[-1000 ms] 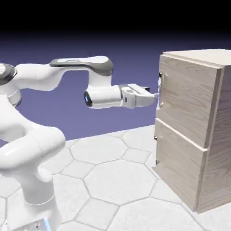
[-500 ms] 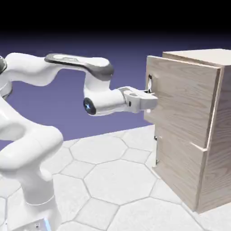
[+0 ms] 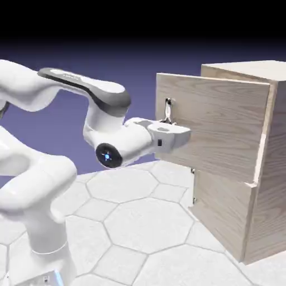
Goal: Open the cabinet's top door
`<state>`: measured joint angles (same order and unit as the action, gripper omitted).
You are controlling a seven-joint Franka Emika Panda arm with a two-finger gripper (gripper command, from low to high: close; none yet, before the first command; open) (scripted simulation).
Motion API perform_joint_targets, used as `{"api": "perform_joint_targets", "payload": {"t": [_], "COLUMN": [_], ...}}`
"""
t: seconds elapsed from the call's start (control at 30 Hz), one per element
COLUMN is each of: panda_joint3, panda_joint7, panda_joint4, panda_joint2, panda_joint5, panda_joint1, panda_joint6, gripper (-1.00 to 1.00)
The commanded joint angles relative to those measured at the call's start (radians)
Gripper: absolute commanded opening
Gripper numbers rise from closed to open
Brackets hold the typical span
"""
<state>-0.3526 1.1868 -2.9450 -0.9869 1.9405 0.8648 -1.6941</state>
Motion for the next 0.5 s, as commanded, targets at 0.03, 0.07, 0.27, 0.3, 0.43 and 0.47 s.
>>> {"api": "perform_joint_targets", "payload": {"t": [0.03, 0.07, 0.27, 0.3, 0.43, 0.47], "panda_joint3": [0.057, 0.085, 0.230, 0.250, 0.314, 0.328], "panda_joint7": [0.022, 0.034, 0.124, 0.140, 0.201, 0.215], "panda_joint4": [0.013, 0.022, 0.125, 0.149, 0.258, 0.288], "panda_joint2": [0.040, 0.063, 0.250, 0.286, 0.431, 0.467], "panda_joint5": [-0.086, -0.130, -0.390, -0.431, -0.578, -0.612], "panda_joint1": [0.029, 0.043, 0.115, 0.124, 0.146, 0.149], "panda_joint6": [0.075, 0.112, 0.324, 0.357, 0.475, 0.503], "gripper": [-1.00, -1.00, -1.00, -1.00, -1.00, -1.00]}}
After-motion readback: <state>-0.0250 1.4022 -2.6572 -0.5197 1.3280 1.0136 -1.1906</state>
